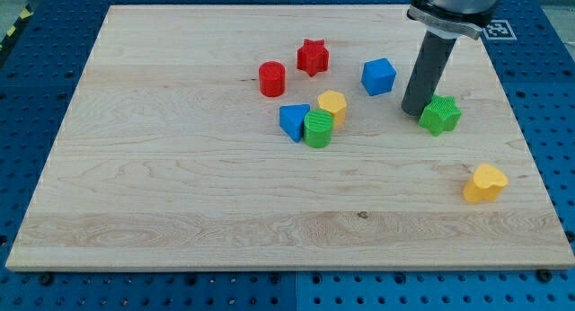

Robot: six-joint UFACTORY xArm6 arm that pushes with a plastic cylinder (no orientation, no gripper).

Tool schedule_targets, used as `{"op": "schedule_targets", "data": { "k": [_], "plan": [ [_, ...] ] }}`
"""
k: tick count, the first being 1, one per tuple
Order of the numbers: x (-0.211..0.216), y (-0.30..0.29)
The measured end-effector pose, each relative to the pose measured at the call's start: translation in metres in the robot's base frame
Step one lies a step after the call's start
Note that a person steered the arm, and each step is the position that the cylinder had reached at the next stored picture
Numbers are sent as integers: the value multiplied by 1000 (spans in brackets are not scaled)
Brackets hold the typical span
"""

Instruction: Move the green star to the right side of the board

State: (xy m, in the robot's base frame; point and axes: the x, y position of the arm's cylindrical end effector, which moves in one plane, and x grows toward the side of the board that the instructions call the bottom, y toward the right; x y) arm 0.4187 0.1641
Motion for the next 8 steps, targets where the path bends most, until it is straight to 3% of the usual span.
{"op": "schedule_targets", "data": {
  "k": [3, 4, 6, 7, 8],
  "plan": [
    [10, 14],
    [-13, 18],
    [48, 40],
    [57, 48],
    [0, 48]
  ]
}}
